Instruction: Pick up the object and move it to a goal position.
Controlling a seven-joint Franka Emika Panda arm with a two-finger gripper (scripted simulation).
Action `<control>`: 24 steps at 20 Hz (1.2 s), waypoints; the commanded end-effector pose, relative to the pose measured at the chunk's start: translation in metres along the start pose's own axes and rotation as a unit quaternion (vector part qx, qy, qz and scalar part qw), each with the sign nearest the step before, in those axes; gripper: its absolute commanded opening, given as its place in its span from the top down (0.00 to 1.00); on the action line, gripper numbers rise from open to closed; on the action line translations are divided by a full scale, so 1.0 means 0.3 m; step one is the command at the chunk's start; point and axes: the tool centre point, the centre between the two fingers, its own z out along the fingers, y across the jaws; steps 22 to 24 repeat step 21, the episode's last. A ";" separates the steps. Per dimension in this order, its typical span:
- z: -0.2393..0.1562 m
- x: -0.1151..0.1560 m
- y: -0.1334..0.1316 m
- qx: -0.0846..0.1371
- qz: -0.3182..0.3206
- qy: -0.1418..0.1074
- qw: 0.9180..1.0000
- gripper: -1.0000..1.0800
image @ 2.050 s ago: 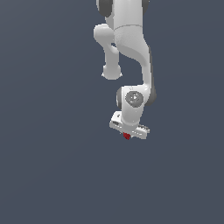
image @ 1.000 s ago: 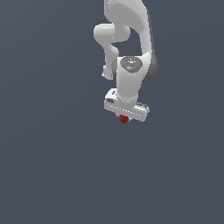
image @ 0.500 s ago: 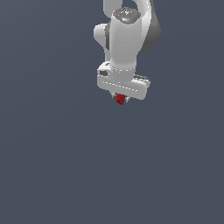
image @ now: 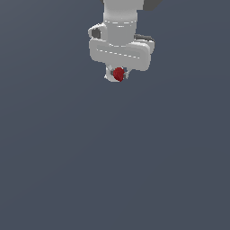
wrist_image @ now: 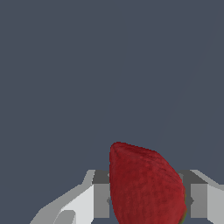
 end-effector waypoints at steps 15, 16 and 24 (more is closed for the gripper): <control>-0.409 -0.042 0.105 0.000 0.000 0.000 1.000 1.00; -0.418 -0.042 0.108 0.000 0.000 0.000 1.000 1.00; -0.439 -0.044 0.111 -0.001 -0.001 0.000 1.000 1.00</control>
